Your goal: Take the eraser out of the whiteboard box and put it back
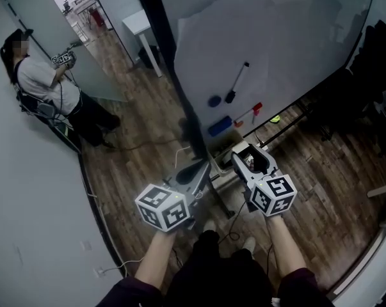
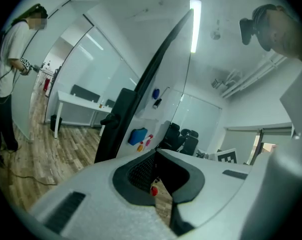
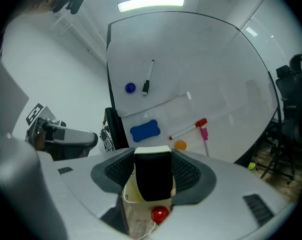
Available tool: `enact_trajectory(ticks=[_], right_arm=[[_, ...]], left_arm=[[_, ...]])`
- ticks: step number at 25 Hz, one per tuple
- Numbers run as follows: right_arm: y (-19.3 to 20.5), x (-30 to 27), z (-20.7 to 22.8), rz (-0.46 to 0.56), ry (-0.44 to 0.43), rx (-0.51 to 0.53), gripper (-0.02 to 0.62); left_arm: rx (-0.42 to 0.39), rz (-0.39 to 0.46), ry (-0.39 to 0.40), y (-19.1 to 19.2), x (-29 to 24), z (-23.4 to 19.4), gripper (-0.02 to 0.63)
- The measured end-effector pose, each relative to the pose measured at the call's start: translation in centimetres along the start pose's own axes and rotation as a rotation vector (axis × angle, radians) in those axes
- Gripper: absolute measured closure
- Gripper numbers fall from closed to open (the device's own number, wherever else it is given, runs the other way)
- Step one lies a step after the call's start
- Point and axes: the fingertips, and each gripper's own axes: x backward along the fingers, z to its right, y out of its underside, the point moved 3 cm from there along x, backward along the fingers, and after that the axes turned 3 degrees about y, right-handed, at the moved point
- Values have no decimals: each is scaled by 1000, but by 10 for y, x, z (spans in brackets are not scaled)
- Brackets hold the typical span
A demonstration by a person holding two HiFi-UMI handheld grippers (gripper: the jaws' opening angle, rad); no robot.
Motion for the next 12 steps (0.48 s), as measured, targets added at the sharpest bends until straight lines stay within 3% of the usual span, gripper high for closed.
enact_trajectory(ticks=[12], right_arm=[[11, -9, 3, -19, -11, -20, 356]], left_arm=[[9, -10, -8, 5, -2, -6, 601]])
